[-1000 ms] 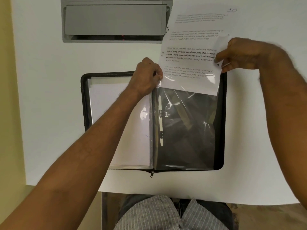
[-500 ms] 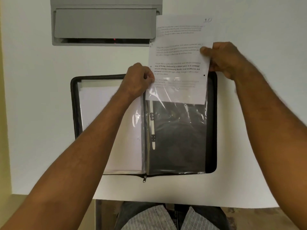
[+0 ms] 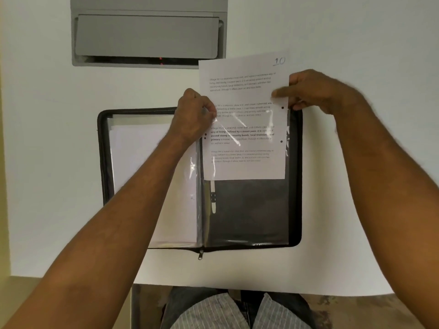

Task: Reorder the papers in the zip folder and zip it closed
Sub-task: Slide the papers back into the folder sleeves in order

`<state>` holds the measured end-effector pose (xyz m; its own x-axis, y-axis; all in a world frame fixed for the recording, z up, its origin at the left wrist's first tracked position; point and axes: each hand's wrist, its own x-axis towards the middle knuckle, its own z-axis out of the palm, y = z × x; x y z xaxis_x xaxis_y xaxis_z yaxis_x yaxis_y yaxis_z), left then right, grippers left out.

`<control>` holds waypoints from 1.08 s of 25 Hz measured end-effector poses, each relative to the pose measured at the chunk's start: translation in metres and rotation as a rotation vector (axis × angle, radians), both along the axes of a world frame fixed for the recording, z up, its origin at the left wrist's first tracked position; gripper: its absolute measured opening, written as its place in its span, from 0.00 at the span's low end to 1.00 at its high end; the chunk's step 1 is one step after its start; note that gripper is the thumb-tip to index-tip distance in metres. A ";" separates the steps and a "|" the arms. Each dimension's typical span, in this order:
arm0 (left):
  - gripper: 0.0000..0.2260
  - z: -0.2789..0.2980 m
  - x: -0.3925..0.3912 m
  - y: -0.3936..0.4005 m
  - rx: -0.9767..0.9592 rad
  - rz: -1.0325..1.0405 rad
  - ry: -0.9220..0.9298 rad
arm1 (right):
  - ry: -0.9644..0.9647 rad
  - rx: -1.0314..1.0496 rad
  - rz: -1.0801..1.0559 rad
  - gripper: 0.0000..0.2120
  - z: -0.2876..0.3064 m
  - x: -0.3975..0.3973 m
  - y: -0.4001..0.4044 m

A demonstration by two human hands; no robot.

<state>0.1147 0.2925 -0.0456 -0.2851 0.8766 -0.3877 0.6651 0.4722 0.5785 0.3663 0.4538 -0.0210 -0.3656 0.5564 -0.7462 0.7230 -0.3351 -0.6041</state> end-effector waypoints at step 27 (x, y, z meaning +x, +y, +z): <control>0.04 -0.005 0.006 -0.004 0.036 -0.031 0.073 | 0.125 0.214 0.166 0.10 -0.004 -0.021 0.001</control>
